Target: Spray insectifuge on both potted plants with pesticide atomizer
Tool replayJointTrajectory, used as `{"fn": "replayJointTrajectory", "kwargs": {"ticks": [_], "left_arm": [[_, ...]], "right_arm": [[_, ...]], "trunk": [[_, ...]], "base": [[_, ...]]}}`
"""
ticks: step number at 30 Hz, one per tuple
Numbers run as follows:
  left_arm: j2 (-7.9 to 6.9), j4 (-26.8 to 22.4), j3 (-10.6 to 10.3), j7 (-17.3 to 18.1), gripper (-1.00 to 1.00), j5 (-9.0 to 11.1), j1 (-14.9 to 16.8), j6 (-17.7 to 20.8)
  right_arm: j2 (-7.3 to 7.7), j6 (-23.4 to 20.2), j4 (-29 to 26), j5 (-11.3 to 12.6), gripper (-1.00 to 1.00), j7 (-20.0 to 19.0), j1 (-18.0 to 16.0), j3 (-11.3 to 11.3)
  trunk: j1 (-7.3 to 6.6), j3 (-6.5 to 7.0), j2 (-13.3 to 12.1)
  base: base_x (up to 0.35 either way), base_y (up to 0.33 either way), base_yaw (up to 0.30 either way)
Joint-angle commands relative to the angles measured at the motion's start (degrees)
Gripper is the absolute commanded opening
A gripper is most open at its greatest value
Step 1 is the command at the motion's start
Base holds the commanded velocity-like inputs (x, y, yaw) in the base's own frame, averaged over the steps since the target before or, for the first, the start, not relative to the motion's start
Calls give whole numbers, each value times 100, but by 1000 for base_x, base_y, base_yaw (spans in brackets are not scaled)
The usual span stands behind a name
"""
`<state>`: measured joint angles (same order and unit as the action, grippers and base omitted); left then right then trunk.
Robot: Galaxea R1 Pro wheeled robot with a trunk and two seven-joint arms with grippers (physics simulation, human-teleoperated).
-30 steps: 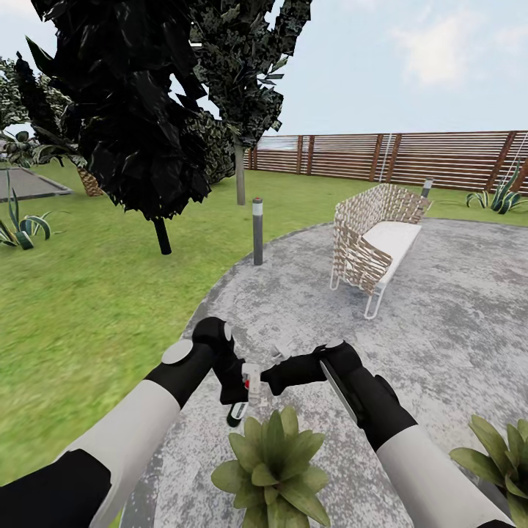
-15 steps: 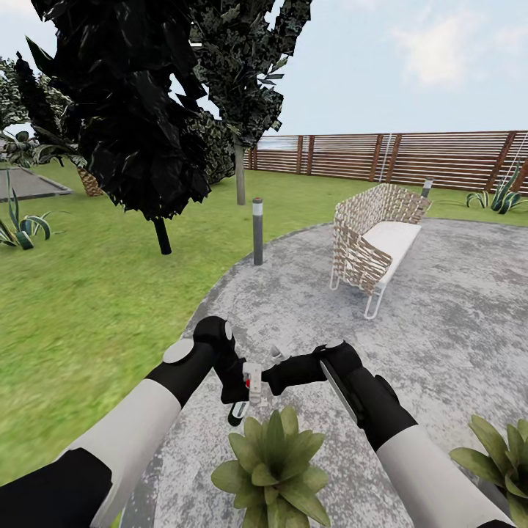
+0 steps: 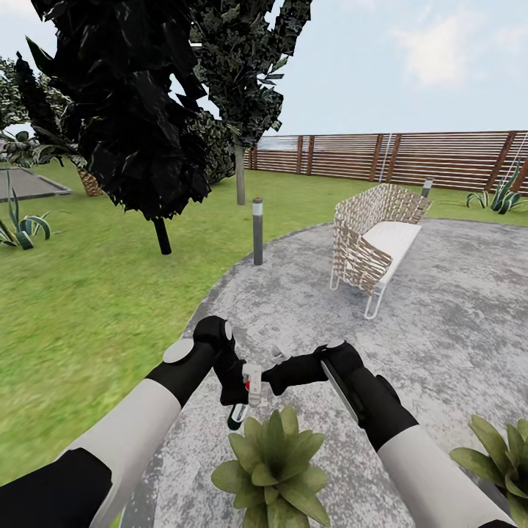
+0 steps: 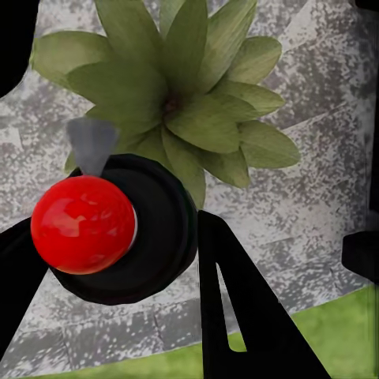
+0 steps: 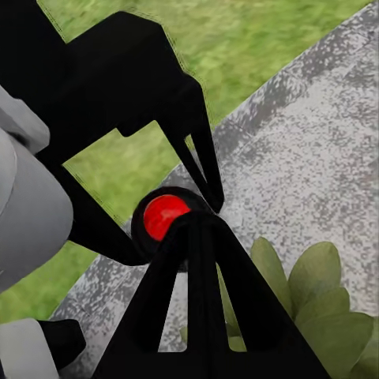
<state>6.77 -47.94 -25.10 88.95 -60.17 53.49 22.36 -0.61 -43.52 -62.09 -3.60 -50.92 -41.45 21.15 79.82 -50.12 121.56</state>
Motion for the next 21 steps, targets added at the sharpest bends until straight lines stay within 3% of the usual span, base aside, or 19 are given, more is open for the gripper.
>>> {"fn": "replayJointTrajectory", "kwargs": {"ticks": [1,21], "left_arm": [[2,-5,-4,48,-100,-30,3,59],[87,-23,-4,70,-100,-30,15,58]], "right_arm": [[-1,-25,-5,-37,-100,-36,-4,-5],[0,1,3,-27,-100,-35,-4,-5]], "trunk": [[-1,-6,3],[-1,-6,3]], "base": [[0,0,0],[0,0,0]]}}
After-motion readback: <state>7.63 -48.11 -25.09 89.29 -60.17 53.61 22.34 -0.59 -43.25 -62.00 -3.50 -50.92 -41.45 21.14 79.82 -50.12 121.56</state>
